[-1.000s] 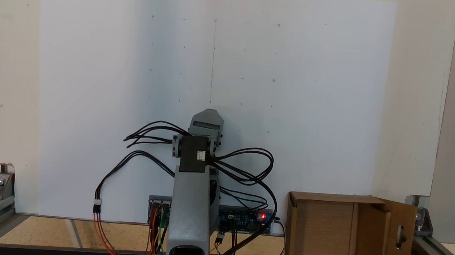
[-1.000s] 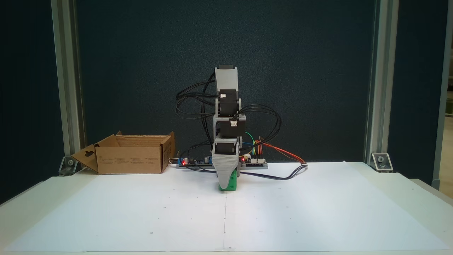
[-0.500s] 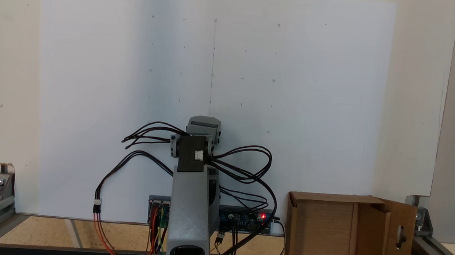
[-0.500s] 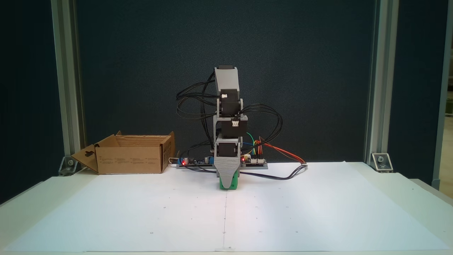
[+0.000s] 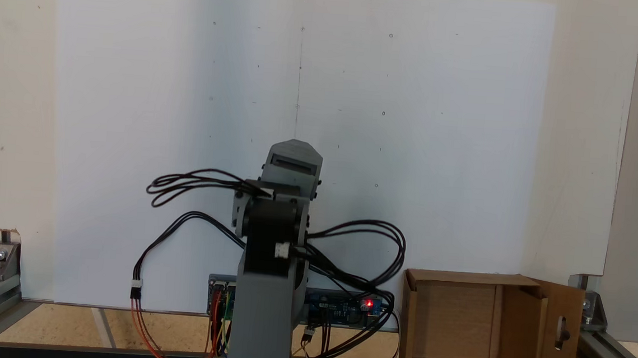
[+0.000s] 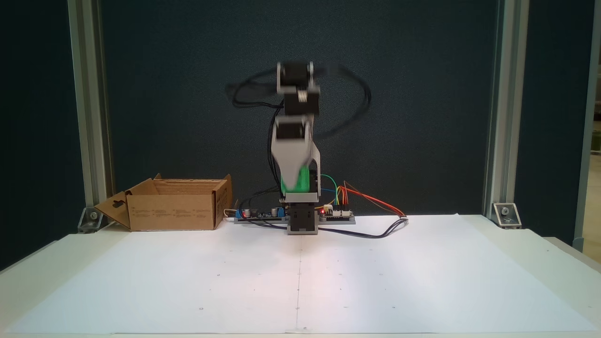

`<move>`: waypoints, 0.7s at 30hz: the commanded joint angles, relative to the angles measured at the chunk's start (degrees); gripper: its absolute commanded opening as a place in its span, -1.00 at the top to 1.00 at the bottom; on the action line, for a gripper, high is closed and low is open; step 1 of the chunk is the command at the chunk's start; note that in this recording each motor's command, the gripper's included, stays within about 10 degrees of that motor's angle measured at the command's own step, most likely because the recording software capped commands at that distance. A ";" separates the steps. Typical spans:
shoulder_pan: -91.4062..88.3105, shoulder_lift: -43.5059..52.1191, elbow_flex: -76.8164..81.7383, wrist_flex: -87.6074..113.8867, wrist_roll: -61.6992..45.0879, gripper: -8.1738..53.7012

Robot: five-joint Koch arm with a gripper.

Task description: Grasp a green dice and put it in the bin.

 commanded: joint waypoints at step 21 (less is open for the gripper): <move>71.72 -11.60 -20.13 -16.44 -24.70 0.37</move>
